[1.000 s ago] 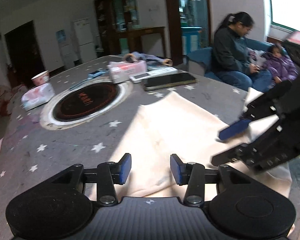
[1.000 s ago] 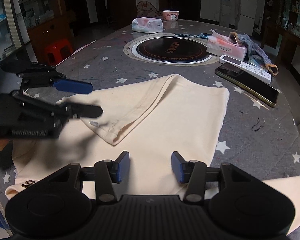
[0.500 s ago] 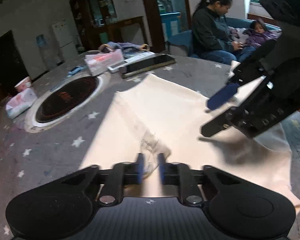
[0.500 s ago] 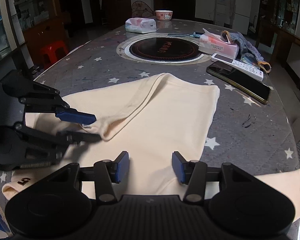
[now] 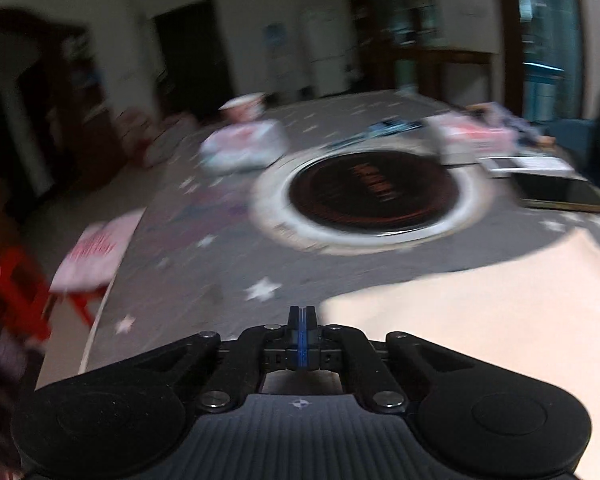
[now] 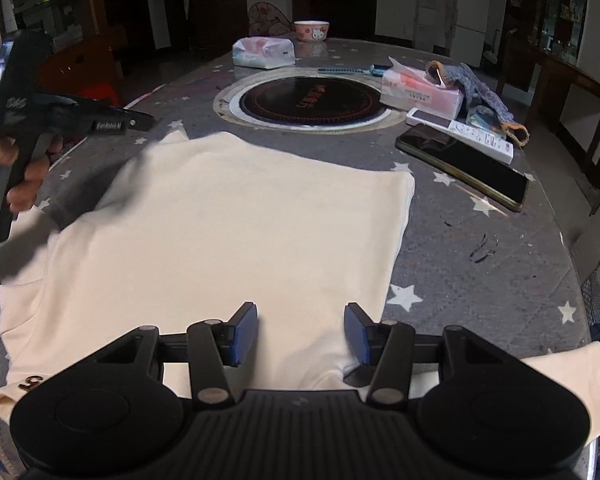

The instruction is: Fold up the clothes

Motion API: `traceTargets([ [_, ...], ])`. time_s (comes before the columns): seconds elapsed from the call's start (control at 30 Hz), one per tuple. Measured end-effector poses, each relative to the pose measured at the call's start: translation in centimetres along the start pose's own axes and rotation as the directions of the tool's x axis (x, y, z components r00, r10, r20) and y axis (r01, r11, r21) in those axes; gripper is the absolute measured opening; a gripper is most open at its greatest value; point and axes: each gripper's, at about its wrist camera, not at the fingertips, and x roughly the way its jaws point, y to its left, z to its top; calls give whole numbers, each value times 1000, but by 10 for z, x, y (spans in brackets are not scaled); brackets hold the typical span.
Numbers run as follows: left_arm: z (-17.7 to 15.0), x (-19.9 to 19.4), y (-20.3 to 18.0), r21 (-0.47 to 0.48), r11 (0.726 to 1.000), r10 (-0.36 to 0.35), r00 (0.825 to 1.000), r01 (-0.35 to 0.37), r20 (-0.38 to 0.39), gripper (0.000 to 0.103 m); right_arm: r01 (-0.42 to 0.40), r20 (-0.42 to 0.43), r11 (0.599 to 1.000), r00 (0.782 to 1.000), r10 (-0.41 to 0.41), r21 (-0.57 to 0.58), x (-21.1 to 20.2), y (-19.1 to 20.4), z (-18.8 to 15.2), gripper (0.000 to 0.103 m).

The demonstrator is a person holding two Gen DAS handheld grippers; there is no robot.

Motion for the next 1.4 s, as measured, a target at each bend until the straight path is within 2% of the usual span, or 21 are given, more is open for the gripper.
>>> traceTargets([
  [0.07,-3,6,12,-37,999,8,1000,-9,-23,0,5,-9,1000,1000,-5,4,5,-1,1,49],
  [0.2,-8,2,30,-121,990,-74,996,69,-38,0,11,-9,1000,1000,-10,7,11,-3,2,51],
  [0.33,-7,-17,16,-93,981,-172,985,171,-1,3,18,-5,1000,1000,-18,5,14,-3,5,53],
  [0.47,-5,-15,-9,-42,971,-236,972,235,-22,5,25,-1,1000,1000,-25,3,17,-3,7,54],
  [0.63,-9,4,-24,5,988,-154,986,154,-64,6,33,8,999,999,-33,1,15,-4,8,56],
  [0.83,-9,6,-22,2,994,-113,991,113,-78,6,41,29,999,999,-41,0,-1,-7,6,57],
  [1.07,-23,-56,-16,-8,988,-155,988,155,-8,11,60,40,998,997,-59,-20,-24,-7,-3,57],
  [1.23,-61,-111,-21,-7,974,-225,974,225,-7,11,35,37,998,999,-33,-55,-41,10,-24,57],
  [1.4,-102,-146,-27,-6,968,-253,967,253,-24,11,-37,27,995,999,40,-94,-46,33,-38,58],
])
